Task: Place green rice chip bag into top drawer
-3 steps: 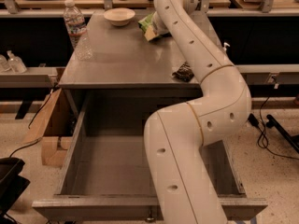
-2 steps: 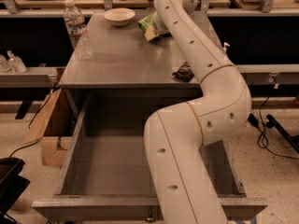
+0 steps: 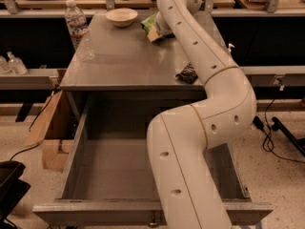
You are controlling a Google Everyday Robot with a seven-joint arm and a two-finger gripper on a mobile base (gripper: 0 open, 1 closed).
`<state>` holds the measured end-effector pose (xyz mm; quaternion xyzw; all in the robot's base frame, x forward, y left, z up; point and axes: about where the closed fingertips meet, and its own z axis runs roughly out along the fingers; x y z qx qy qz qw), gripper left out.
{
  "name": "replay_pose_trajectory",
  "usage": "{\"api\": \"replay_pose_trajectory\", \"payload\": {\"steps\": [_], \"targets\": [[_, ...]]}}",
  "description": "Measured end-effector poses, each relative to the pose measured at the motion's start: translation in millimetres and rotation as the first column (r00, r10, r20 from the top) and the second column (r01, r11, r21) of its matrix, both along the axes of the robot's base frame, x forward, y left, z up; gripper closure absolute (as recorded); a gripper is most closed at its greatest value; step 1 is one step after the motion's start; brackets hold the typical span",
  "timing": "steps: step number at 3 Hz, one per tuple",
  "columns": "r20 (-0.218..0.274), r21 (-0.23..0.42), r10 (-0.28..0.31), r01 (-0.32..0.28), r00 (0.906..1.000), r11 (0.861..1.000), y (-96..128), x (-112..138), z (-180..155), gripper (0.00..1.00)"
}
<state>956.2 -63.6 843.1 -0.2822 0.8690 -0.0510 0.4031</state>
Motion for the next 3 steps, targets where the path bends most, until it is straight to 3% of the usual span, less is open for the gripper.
{"api": "replay_pose_trajectory", "payload": {"steps": [2, 3], "targets": [[0.0, 0.0, 0.0, 0.0, 1.0, 1.0, 0.0, 0.0, 0.0, 1.0], [0.0, 0.0, 0.0, 0.0, 1.0, 1.0, 0.0, 0.0, 0.0, 0.85]]}}
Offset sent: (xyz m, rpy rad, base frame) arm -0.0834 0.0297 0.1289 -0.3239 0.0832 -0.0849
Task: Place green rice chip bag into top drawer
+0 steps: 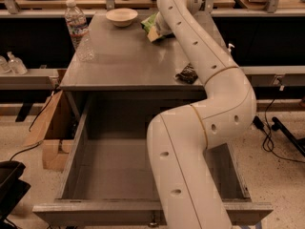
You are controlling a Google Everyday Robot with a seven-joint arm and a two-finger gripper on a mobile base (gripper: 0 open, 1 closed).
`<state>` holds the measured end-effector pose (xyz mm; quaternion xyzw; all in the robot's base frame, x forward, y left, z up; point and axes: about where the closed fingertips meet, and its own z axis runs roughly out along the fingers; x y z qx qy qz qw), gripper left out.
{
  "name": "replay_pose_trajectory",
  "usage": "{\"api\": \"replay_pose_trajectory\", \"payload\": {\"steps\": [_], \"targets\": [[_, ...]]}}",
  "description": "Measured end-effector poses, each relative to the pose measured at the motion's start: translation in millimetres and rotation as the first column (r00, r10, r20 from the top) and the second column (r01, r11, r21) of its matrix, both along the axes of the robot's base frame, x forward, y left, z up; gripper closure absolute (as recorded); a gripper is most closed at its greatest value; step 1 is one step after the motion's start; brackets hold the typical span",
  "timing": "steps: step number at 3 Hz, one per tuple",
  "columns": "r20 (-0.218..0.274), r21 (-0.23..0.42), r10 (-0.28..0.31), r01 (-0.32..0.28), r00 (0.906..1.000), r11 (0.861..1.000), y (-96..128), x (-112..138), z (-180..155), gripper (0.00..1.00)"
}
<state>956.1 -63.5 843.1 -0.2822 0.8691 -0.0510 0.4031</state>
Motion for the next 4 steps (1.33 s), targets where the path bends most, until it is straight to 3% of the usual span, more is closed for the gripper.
{"api": "replay_pose_trajectory", "payload": {"steps": [3, 4], "targets": [[0.0, 0.0, 0.0, 0.0, 1.0, 1.0, 0.0, 0.0, 0.1, 0.15], [0.0, 0.0, 0.0, 0.0, 1.0, 1.0, 0.1, 0.0, 0.0, 0.0]]}}
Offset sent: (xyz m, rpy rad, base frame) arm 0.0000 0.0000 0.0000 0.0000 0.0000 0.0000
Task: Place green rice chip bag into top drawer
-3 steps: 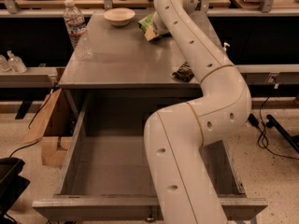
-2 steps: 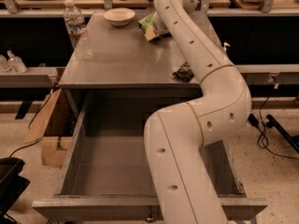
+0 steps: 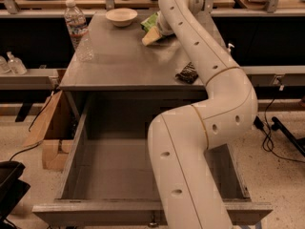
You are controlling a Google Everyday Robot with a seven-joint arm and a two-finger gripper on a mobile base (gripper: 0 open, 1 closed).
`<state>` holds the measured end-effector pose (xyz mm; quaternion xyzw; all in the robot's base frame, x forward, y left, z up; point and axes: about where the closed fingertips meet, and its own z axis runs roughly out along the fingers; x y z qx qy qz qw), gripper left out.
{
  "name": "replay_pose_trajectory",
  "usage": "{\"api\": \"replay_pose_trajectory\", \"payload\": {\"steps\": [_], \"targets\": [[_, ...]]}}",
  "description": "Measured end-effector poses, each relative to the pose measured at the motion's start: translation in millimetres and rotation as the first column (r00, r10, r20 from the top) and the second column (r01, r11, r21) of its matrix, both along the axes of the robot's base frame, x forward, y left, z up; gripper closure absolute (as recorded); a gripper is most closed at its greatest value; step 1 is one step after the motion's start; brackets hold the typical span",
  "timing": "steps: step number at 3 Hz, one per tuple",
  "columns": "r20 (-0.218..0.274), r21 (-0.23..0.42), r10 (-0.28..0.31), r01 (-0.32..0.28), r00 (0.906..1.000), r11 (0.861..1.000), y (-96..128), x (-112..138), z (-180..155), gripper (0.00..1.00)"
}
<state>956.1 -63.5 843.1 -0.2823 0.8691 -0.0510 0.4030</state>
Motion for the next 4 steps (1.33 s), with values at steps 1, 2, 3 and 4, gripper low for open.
{"api": "replay_pose_trajectory", "payload": {"steps": [1, 2, 3, 4], "targets": [[0.0, 0.0, 0.0, 0.0, 1.0, 1.0, 0.0, 0.0, 0.0, 0.0], [-0.005, -0.001, 0.001, -0.001, 1.0, 1.0, 1.0, 0.4, -3.9, 0.16], [-0.005, -0.001, 0.001, -0.001, 1.0, 1.0, 1.0, 0.4, -2.2, 0.39], [-0.004, -0.001, 0.001, -0.001, 1.0, 1.0, 1.1, -0.1, 1.1, 0.62]]}}
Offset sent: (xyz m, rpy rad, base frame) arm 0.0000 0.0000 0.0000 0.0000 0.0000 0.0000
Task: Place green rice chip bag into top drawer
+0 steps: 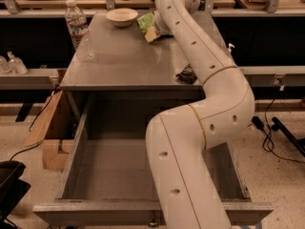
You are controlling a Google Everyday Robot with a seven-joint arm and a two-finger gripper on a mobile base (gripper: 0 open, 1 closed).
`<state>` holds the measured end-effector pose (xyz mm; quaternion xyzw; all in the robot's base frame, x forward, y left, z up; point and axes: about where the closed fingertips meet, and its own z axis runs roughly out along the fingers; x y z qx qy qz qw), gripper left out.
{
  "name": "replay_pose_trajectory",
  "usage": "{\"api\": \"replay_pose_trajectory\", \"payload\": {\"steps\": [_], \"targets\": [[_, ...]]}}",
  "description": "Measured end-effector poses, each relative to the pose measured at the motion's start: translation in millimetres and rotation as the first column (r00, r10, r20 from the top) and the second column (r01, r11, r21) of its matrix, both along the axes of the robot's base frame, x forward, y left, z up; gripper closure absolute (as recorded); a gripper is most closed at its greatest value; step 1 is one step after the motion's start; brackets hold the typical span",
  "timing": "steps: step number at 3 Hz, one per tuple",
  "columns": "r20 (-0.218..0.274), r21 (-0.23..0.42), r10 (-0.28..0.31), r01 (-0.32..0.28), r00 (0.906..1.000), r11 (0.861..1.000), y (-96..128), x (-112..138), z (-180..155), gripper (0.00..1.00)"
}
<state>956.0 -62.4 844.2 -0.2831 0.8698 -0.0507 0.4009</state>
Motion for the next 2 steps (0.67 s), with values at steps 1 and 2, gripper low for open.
{"api": "replay_pose_trajectory", "payload": {"steps": [1, 2], "targets": [[0.0, 0.0, 0.0, 0.0, 1.0, 1.0, 0, -1, 0, 0.85], [0.053, -0.05, 0.012, -0.009, 0.9985, 0.999, -2, -1, 30, 1.0]]}}
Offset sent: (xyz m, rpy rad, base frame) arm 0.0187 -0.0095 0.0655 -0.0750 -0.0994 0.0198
